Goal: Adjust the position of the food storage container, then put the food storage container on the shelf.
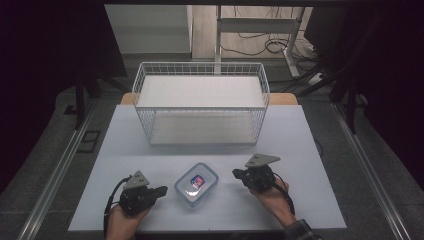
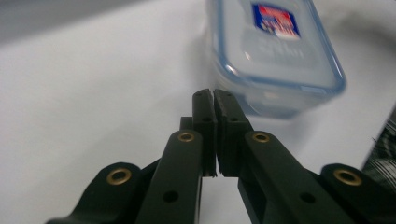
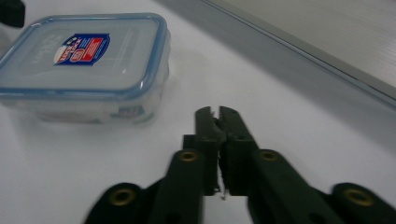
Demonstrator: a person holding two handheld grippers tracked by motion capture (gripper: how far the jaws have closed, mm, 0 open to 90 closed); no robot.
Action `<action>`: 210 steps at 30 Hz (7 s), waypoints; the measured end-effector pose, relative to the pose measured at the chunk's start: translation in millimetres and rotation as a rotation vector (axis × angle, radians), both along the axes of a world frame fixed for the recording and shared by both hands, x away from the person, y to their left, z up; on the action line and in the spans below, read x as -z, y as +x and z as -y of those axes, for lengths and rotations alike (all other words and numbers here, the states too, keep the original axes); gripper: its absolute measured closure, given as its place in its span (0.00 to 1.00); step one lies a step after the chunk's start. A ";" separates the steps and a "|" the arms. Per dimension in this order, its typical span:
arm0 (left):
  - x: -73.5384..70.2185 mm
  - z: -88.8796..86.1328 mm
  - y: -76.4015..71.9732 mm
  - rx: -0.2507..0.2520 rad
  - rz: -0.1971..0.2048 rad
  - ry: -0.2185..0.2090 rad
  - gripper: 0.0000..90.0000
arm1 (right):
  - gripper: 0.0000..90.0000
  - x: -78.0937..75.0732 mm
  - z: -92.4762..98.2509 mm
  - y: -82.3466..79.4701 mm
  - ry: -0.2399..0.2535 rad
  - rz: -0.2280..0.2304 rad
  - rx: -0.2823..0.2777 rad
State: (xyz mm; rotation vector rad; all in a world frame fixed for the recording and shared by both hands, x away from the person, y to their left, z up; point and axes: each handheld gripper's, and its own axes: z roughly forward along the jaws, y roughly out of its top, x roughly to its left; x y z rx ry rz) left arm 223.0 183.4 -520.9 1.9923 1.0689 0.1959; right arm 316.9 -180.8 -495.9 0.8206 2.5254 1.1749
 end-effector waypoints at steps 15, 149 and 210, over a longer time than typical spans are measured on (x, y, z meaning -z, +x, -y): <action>8.5 31.7 29.7 0.021 -0.020 0.063 0.99 | 0.99 16.7 -37.0 20.0 -0.054 -0.098 -0.062; -24.0 17.2 73.7 0.143 -0.184 -0.443 0.65 | 0.75 -26.4 3.3 -0.9 0.357 -0.344 0.031; -175.0 -3.7 229.7 0.035 -0.062 -0.468 0.56 | 0.72 -172.6 -32.1 139.4 0.453 -0.206 0.205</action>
